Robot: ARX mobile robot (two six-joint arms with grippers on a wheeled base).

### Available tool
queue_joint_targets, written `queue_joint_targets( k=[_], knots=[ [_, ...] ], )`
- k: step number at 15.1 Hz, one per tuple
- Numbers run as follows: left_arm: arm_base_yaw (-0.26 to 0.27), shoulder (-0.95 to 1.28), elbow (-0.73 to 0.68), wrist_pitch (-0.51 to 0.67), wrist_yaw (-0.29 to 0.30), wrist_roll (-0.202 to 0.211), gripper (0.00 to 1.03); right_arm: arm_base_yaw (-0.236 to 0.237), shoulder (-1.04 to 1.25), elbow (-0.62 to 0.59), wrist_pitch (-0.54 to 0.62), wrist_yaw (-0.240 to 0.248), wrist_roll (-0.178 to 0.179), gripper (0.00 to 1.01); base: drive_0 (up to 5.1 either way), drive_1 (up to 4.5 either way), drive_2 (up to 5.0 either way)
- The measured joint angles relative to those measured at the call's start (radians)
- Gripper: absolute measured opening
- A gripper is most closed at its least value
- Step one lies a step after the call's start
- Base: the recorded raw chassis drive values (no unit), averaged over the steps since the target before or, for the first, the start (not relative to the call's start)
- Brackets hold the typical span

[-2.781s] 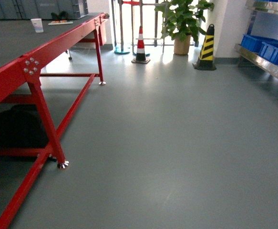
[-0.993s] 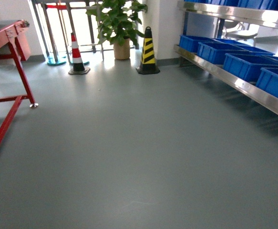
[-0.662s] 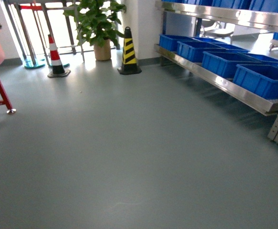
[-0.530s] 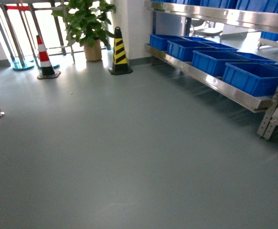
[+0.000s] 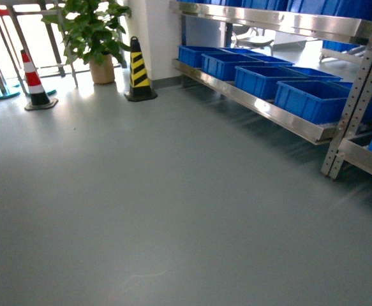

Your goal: Sort blue parts and orange caps into right shelf containers

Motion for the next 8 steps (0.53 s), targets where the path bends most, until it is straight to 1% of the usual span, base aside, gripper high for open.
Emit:
queue_joint_targets(
  k=[8],
  knots=[
    [0.000, 0.000, 0.000, 0.000, 0.000, 0.000, 0.45, 0.000, 0.000, 0.000, 0.000, 0.000, 0.000, 0.42, -1.7, -1.66, -1.7]
  ],
)
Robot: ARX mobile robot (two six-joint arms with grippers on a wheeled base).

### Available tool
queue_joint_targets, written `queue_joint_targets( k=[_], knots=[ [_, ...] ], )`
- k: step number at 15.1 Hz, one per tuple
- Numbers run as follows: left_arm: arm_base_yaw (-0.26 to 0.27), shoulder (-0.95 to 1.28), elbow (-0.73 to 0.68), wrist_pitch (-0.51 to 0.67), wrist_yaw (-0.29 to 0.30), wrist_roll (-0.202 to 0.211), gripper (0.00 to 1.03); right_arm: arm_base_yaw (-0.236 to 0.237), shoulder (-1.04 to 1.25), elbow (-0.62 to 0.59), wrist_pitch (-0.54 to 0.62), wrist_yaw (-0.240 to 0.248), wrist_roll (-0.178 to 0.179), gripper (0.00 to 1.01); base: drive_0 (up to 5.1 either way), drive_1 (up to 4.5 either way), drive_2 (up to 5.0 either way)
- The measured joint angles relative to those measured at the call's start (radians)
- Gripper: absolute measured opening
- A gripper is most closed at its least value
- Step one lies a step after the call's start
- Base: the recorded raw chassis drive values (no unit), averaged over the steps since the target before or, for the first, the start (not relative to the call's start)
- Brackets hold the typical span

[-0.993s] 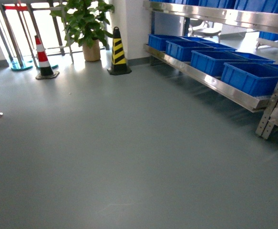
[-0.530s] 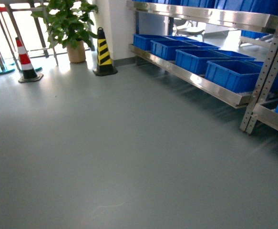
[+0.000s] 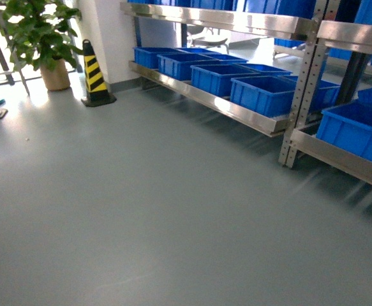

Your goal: Sort blue parts and orange caps into right shelf containers

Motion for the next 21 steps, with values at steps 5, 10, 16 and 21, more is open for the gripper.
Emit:
queue_joint_targets(
  k=[5, 10, 16, 21],
  knots=[
    [0.000, 0.000, 0.000, 0.000, 0.000, 0.000, 0.45, 0.000, 0.000, 0.000, 0.000, 0.000, 0.000, 0.42, -1.7, -1.66, -1.7],
    [0.000, 0.000, 0.000, 0.000, 0.000, 0.000, 0.45, 0.000, 0.000, 0.000, 0.000, 0.000, 0.000, 0.42, -1.7, -1.66, -1.7],
    [0.000, 0.000, 0.000, 0.000, 0.000, 0.000, 0.45, 0.000, 0.000, 0.000, 0.000, 0.000, 0.000, 0.42, -1.7, -1.66, -1.7],
    [0.000, 0.000, 0.000, 0.000, 0.000, 0.000, 0.45, 0.000, 0.000, 0.000, 0.000, 0.000, 0.000, 0.42, -1.7, -1.66, -1.7]
  ],
)
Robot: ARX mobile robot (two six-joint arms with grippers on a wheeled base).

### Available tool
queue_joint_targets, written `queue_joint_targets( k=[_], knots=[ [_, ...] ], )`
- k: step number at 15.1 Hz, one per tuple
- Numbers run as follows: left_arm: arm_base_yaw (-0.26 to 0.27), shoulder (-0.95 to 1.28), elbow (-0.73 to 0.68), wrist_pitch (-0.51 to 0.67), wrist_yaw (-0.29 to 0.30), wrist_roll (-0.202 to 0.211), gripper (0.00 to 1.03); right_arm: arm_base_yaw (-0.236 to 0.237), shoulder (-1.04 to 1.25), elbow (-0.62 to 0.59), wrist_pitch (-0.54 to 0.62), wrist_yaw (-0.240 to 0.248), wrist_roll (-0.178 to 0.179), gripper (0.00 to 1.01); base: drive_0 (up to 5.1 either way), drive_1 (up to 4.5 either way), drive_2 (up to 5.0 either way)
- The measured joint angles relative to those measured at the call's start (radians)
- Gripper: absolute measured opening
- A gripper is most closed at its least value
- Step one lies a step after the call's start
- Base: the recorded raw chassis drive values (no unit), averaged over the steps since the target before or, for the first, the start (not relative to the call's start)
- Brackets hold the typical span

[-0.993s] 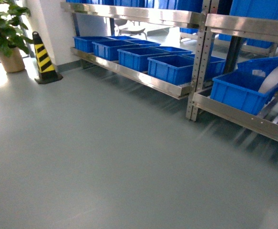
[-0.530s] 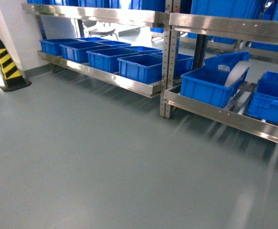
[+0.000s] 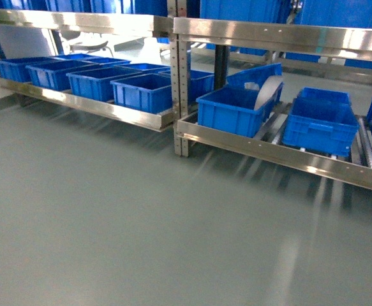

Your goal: Sort blue parts and orange caps into right shelf containers

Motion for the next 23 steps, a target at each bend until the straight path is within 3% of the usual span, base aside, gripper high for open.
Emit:
queue_joint_targets(
  k=[23],
  knots=[
    [0.000, 0.000, 0.000, 0.000, 0.000, 0.000, 0.45, 0.000, 0.000, 0.000, 0.000, 0.000, 0.000, 0.42, -1.6, -1.59, -1.6]
  ],
)
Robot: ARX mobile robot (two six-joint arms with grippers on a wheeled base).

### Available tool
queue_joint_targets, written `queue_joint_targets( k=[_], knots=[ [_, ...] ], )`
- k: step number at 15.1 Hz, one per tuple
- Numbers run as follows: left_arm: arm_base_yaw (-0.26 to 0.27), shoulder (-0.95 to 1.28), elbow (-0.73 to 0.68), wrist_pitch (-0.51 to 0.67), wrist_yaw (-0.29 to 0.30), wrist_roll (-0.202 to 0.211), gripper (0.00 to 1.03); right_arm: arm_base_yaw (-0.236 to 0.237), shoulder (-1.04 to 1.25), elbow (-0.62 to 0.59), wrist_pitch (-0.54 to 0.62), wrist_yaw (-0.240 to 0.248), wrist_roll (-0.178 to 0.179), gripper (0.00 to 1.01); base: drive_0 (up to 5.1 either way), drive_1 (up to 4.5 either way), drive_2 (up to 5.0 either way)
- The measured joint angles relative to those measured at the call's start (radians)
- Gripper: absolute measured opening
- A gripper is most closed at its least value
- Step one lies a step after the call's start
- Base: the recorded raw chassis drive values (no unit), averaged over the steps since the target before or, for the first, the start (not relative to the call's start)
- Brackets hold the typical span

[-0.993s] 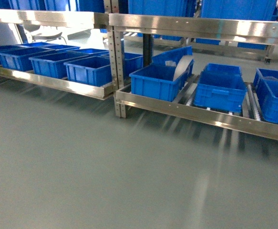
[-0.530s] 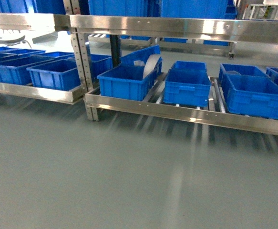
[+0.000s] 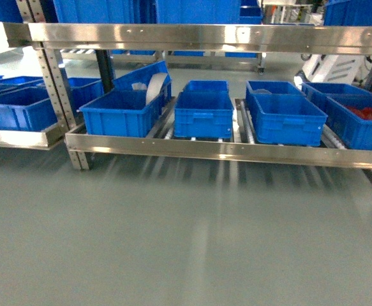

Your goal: Sort blue parts and orange caps into right shelf containers

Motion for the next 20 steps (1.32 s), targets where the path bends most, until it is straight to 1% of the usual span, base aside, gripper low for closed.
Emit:
queue_joint_targets(
  k=[9, 12, 14, 20],
  knots=[
    [0.000, 0.000, 0.000, 0.000, 0.000, 0.000, 0.45, 0.000, 0.000, 0.000, 0.000, 0.000, 0.000, 0.42, -1.5, -1.50, -1.5],
    [-0.003, 0.000, 0.000, 0.000, 0.004, 0.000, 0.45, 0.000, 0.000, 0.000, 0.000, 0.003, 0.000, 0.42, -0.1, -0.12, -0.1],
    [0.000, -0.006, 0.000, -0.003, -0.001, 0.000, 0.45, 0.000, 0.000, 0.000, 0.004, 0.002, 0.000, 0.42, 2.6, 2.10, -5.0],
    [-0.001, -0.005, 0.000, -0.002, 0.002, 0.000, 0.45, 0.000, 0.000, 0.000, -0.001, 0.003, 0.000, 0.42, 0.1, 4.09, -3.8]
  ],
)
